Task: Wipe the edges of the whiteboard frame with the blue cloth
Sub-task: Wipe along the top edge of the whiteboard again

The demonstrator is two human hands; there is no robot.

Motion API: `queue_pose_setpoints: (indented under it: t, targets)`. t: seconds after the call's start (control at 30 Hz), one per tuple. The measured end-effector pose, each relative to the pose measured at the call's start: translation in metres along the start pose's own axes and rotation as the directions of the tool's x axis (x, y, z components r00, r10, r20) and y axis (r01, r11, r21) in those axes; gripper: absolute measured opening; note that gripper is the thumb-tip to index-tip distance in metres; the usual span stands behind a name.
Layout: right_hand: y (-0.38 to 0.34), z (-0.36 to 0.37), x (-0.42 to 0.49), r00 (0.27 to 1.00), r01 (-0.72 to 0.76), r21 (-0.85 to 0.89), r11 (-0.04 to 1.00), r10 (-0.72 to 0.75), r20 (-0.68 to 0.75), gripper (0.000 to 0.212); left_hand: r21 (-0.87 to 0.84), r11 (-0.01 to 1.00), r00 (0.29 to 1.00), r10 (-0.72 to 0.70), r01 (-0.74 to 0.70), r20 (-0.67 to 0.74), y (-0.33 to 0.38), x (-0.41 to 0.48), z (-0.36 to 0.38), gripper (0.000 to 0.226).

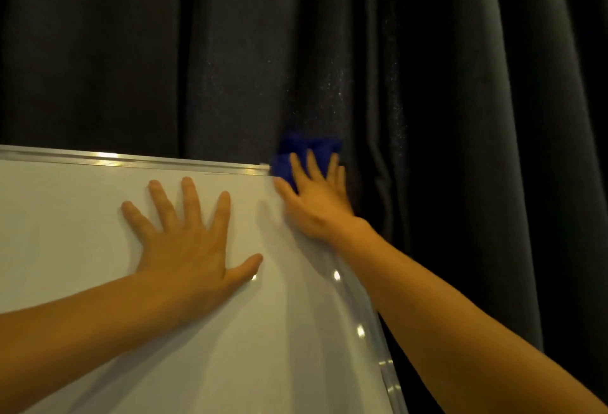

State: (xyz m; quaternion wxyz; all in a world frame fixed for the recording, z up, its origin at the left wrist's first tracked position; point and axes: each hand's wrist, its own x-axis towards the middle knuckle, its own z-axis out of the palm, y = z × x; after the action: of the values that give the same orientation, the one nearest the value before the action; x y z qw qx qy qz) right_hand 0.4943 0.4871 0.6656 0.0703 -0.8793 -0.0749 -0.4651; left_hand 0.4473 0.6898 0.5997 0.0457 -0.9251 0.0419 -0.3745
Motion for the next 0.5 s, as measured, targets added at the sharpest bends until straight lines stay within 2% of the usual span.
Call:
queue_pose_setpoints:
  t: [0.07, 0.13, 0.2, 0.27, 0.3, 0.33, 0.4, 0.47, 0.5]
  targets:
    - [-0.027, 0.013, -0.001, 0.972, 0.231, -0.013, 0.973, -0.230, 0.039, 0.073, 0.006, 1.000, 1.000, -0.018, 0.018, -0.020, 0.002, 0.003, 0.002, 0.105]
    - [-0.016, 0.007, 0.009, 0.956, 0.293, -0.118, 0.949, -0.290, 0.039, 0.072, 0.011, 1.000, 0.998, 0.006, -0.006, -0.055, -0.002, 0.005, 0.010, 0.107]
    - [0.018, -0.006, 0.020, 0.991, 0.134, -0.178, 0.975, -0.132, 0.025, 0.071, -0.009, 0.998, 0.995, 0.064, -0.065, -0.074, -0.009, 0.003, 0.016, 0.105]
    - [0.041, -0.014, 0.020, 0.995, -0.067, -0.152, 0.986, 0.076, 0.059, 0.075, -0.015, 0.996, 0.993, 0.089, -0.091, -0.082, -0.011, 0.002, 0.022, 0.104]
    - [0.039, -0.012, 0.018, 0.991, -0.101, -0.132, 0.986, 0.111, 0.075, 0.077, -0.002, 0.996, 0.993, 0.085, -0.085, -0.084, -0.010, 0.004, 0.023, 0.105]
    - [0.029, -0.008, 0.018, 0.994, -0.073, -0.116, 0.991, 0.083, 0.077, 0.079, 0.010, 0.997, 0.994, 0.076, -0.076, -0.083, -0.007, 0.006, 0.023, 0.106]
    - [0.007, 0.001, 0.018, 0.990, 0.113, -0.080, 0.990, -0.106, 0.092, 0.077, 0.021, 0.996, 0.991, 0.085, -0.084, -0.099, 0.006, 0.012, 0.022, 0.110]
    - [0.005, 0.005, 0.016, 0.955, 0.284, -0.057, 0.957, -0.277, 0.105, 0.074, 0.036, 0.991, 0.980, 0.137, -0.133, -0.142, 0.021, 0.016, 0.025, 0.111]
    - [0.016, 0.002, 0.017, 0.950, 0.305, -0.071, 0.950, -0.298, 0.096, 0.072, 0.036, 0.986, 0.973, 0.164, -0.160, -0.162, 0.030, 0.018, 0.027, 0.110]
